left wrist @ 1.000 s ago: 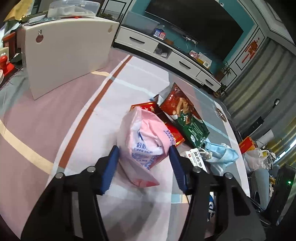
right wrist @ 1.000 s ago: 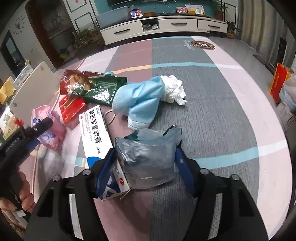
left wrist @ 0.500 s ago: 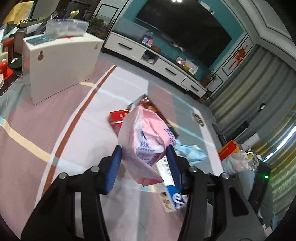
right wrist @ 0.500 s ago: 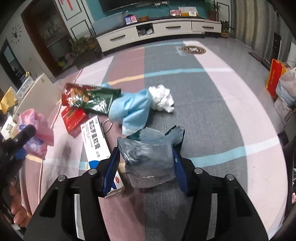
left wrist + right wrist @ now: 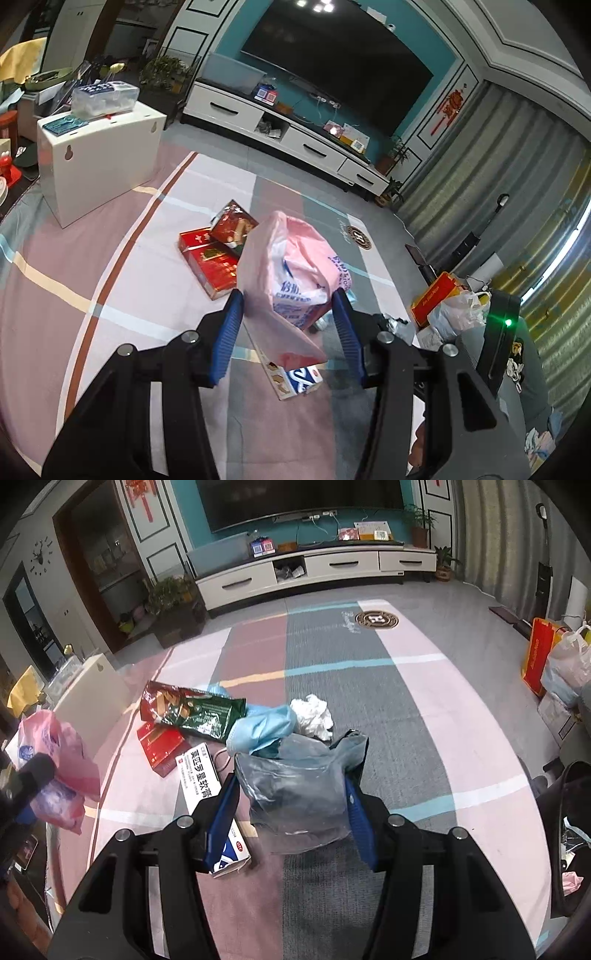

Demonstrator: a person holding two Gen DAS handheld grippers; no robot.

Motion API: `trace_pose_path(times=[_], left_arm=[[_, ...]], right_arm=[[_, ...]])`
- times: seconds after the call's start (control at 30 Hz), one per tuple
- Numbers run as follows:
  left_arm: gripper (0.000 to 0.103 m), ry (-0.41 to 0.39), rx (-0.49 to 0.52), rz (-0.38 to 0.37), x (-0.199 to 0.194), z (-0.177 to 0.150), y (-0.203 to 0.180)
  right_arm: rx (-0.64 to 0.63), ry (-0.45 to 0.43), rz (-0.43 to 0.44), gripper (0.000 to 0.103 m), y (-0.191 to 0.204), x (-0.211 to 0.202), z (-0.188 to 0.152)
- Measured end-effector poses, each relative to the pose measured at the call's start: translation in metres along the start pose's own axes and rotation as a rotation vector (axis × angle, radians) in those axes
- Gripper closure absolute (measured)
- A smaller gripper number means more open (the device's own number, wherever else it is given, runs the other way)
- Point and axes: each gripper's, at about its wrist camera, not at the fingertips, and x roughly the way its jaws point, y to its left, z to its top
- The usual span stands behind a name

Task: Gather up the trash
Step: 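Carry the grey bag in the right tool and pink package in the left tool over the bin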

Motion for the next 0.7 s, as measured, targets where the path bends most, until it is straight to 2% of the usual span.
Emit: trace_pose_path(times=[0.2, 0.3, 0.43, 0.7], left_arm=[[0.052, 0.001, 0.045, 0.001, 0.002, -0.004, -0.012], [0.052, 0.008, 0.055, 0.032, 0.007, -0.006, -0.014], [0.052, 0.019, 0.051, -0.006, 0.007, -0.007, -0.017], [0.052, 0.026, 0.128, -0.004, 0.006, -0.019, -0.041]], right_arm=[[0.000, -0.036, -0.010, 0.047, -0.003, -0.016, 0.003], [-0.002, -0.049, -0.020, 0.047, -0.005, -0.023, 0.002], [0.010, -0.064, -0.028, 0.047, -0.013, -0.040, -0.001], [0.094, -0.147, -0.118, 0.047, -0.051, -0.090, -0.030]])
